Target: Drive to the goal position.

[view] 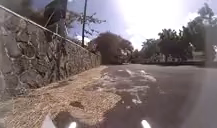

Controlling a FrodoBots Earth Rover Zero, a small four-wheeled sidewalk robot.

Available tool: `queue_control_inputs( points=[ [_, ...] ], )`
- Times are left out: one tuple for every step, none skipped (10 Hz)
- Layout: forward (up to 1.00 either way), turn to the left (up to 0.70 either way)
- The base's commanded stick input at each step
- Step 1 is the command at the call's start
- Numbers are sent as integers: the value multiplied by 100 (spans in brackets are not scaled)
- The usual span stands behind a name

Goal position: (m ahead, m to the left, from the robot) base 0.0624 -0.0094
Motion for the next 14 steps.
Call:
queue_control_inputs(
  points=[
    [50, -25],
    [50, -25],
    [50, -24],
    [50, -20],
    [50, -16],
    [50, -12],
    [50, -8],
    [50, -4],
    [50, 0],
    [50, 0],
    [50, 0],
    [50, 0],
    [50, 0],
    [50, 0]
  ],
)
